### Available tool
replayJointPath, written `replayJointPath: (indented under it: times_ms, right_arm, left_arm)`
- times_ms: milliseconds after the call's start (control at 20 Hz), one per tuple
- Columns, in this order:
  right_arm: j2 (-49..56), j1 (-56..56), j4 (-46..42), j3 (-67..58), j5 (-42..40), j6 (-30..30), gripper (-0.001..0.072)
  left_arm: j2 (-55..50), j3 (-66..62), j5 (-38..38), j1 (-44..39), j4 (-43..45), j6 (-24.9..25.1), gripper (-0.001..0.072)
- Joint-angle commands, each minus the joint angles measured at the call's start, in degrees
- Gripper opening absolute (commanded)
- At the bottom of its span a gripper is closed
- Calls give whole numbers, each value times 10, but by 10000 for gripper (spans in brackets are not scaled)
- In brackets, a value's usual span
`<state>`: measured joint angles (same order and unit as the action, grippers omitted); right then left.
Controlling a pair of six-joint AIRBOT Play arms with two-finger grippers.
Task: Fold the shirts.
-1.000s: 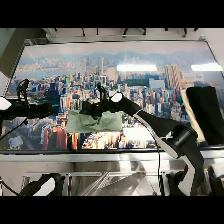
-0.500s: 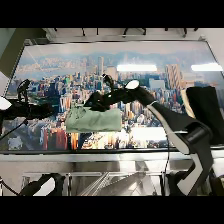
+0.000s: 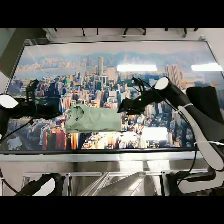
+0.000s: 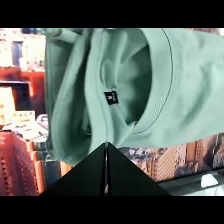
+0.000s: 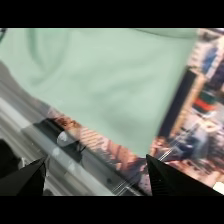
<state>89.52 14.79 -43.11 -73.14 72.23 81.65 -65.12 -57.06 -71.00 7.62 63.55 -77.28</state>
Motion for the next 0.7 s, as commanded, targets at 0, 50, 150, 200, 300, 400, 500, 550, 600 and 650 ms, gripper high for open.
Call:
replayJointPath:
  times_ms: [0,50,150,200,300,400,500,550,600,650]
  right_arm:
    - [-13,-30,10,75,-69,-16,713]
    - [-6,-28,19,79,-89,-29,713]
    - [22,-25,40,79,-117,-47,713]
    - [40,-25,59,79,-123,-57,713]
    - [84,-24,131,79,-122,-99,712]
    - [125,-17,192,79,-120,-134,710]
    - [153,-3,244,79,-121,-160,709]
    - [164,7,268,79,-124,-172,705]
    - [172,16,291,79,-125,-181,704]
    - [177,26,316,79,-124,-193,702]
  left_arm:
    - [-48,-1,-30,-24,-12,19,19]
    - [-68,-5,-43,-23,-23,24,132]
    - [-104,-25,-77,-22,-22,22,514]
    - [-118,-39,-95,-18,-23,21,559]
    - [-142,-69,-116,-15,-21,19,559]
    - [-152,-98,-116,-3,-21,3,559]
    - [-151,-123,-119,7,-21,-3,559]
    - [-151,-136,-120,14,-21,-3,559]
    - [-151,-145,-120,21,-21,-3,558]
    - [-151,-152,-120,26,-21,-3,559]
